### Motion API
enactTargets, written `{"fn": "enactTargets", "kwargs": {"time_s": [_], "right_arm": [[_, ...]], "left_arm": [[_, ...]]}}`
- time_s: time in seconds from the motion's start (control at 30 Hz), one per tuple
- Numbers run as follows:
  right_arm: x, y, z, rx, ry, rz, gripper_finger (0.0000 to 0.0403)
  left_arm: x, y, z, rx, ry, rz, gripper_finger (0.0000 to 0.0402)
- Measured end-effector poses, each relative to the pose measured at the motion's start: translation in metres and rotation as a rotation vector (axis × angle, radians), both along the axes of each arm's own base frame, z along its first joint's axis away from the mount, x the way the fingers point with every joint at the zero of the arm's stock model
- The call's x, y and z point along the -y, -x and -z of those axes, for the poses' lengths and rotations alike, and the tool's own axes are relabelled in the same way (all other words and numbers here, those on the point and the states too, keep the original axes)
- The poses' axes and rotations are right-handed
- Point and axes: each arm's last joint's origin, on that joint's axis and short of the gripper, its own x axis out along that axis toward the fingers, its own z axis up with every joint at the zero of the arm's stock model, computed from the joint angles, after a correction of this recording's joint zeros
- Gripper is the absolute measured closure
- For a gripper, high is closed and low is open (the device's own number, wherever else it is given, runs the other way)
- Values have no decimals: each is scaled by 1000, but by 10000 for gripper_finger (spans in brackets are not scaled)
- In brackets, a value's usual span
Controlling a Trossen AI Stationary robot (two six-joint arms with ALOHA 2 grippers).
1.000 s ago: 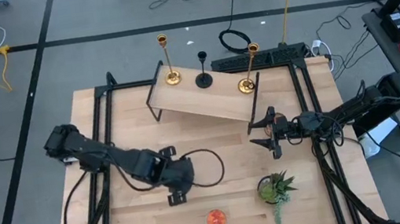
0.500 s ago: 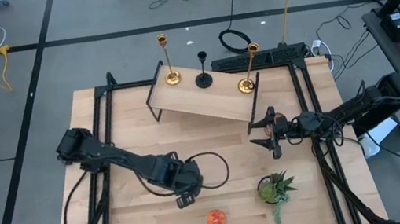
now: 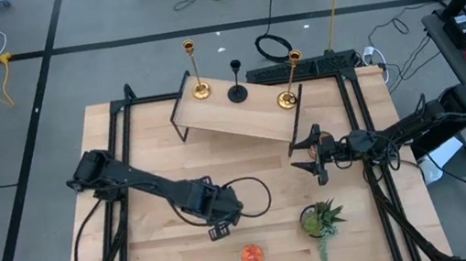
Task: Pick & Place candle stick holders
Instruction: Put the brown scented candle on the shelf
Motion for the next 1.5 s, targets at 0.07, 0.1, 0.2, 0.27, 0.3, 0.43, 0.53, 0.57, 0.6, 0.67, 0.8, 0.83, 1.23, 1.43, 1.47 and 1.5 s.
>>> {"fn": "enactTargets", "kwargs": {"time_s": [0.07, 0.1, 0.2, 0.27, 0.3, 0.43, 0.53, 0.57, 0.6, 0.67, 0.8, 0.83, 1.23, 1.43, 1.47, 1.5], "right_arm": [[0, 0, 0, 0, 0, 0, 161], [0, 0, 0, 0, 0, 0, 161], [0, 0, 0, 0, 0, 0, 161], [0, 0, 0, 0, 0, 0, 161], [0, 0, 0, 0, 0, 0, 161], [0, 0, 0, 0, 0, 0, 161], [0, 0, 0, -1, 0, 0, 161], [0, 0, 0, -1, 0, 0, 161], [0, 0, 0, -1, 0, 0, 161], [0, 0, 0, -1, 0, 0, 161], [0, 0, 0, -1, 0, 0, 161], [0, 0, 0, -1, 0, 0, 161], [0, 0, 0, -1, 0, 0, 161], [0, 0, 0, -1, 0, 0, 161], [0, 0, 0, -1, 0, 0, 161], [0, 0, 0, -1, 0, 0, 161]], "left_arm": [[0, 0, 0, -10, 16, 1, 279], [1, 1, 0, -13, 26, 2, 279], [0, 1, 5, -15, 32, 1, 279], [-1, 4, 12, -34, 25, 0, 279], [-1, 5, 14, -37, 22, 1, 280], [1, 5, 18, -13, 5, 89, 280], [2, 5, 18, -5, -20, 111, 280], [2, 5, 18, -1, -30, 108, 280], [1, 5, 18, -1, -34, 107, 280], [1, 5, 18, -1, -34, 108, 286], [3, 6, 18, -1, -35, 138, 327], [3, 6, 18, -1, -34, 149, 343], [13, 5, 11, -12, -3, 314, 395], [18, 6, -24, -30, -61, 408, 396], [17, 7, -30, -39, -89, 415, 395], [16, 7, -36, -48, -111, 418, 395]]}}
